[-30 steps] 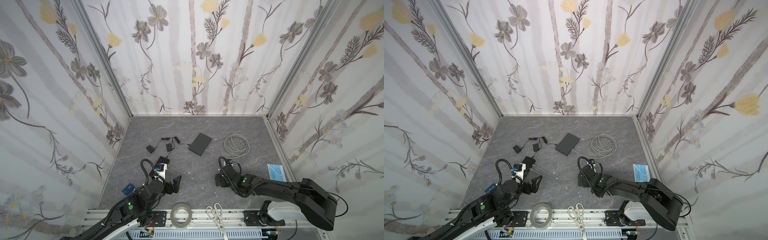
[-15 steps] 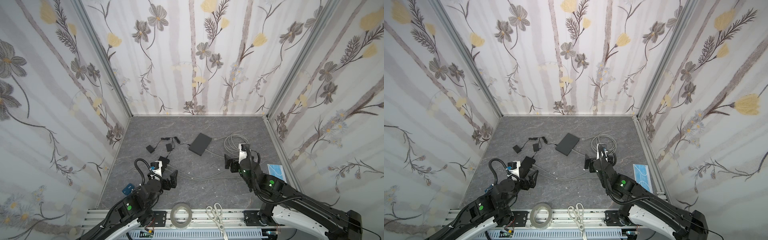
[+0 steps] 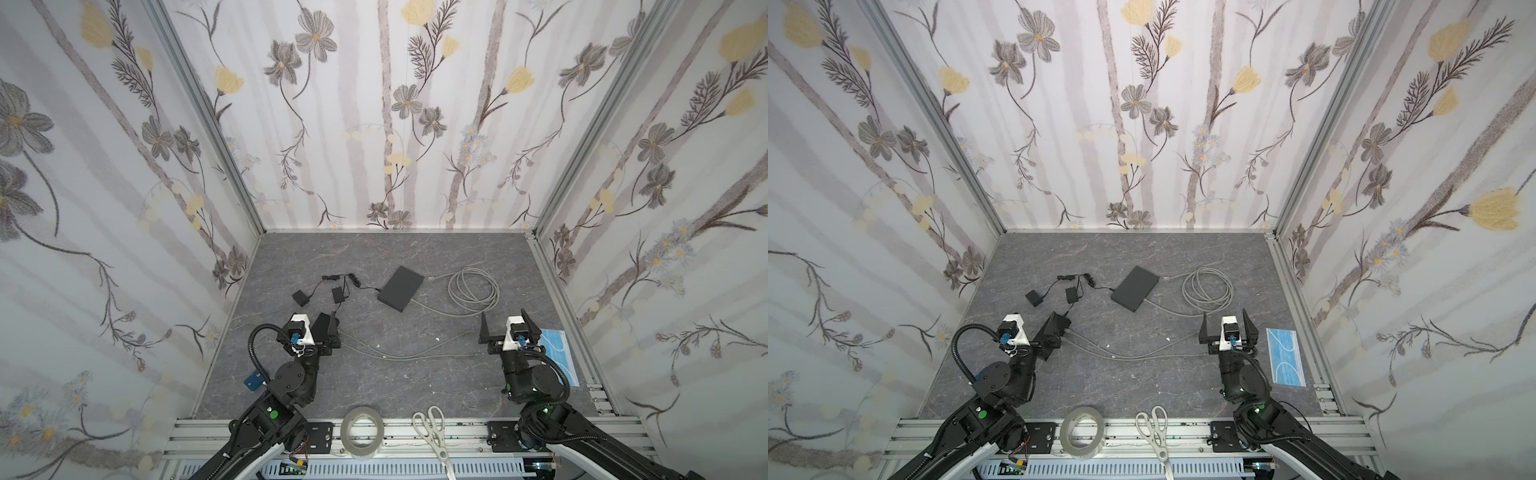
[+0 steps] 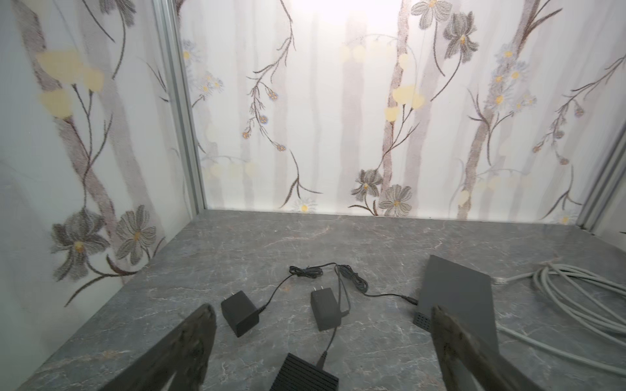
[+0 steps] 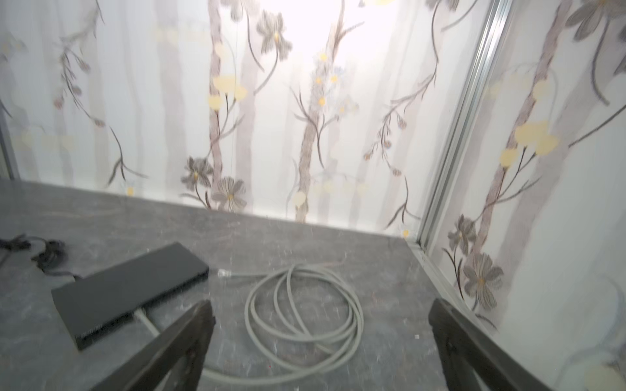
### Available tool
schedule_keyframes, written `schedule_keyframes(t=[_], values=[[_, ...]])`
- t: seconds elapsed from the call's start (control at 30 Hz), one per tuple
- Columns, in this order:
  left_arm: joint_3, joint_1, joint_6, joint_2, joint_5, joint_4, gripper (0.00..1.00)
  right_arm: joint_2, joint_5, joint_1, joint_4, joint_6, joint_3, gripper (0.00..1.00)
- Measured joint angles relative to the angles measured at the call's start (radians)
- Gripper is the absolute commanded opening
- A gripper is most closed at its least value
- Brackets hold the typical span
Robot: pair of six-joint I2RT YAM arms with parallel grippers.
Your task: Insert the plug into the switch port
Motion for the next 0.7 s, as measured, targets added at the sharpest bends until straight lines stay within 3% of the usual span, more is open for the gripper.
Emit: schedule_keyframes(t=[0.17,0.33,0.7], values=[[-0.010,0.164,0.017,0.161,0.101,0.124,1.00,-0.034,-0.188,-0.212,0.157,-0.048,0.000,1.00],[0.026,0.256,0.024,0.382,0.167,0.189,1.00,0.133,-0.366,-0.423,0.270,0.024,0.000,1.00],[0.105,0.387,0.013,0.930,0.272,0.465,1.00,0.758,-0.570,-0.491,0.720,0.084,-0.001,1.00]])
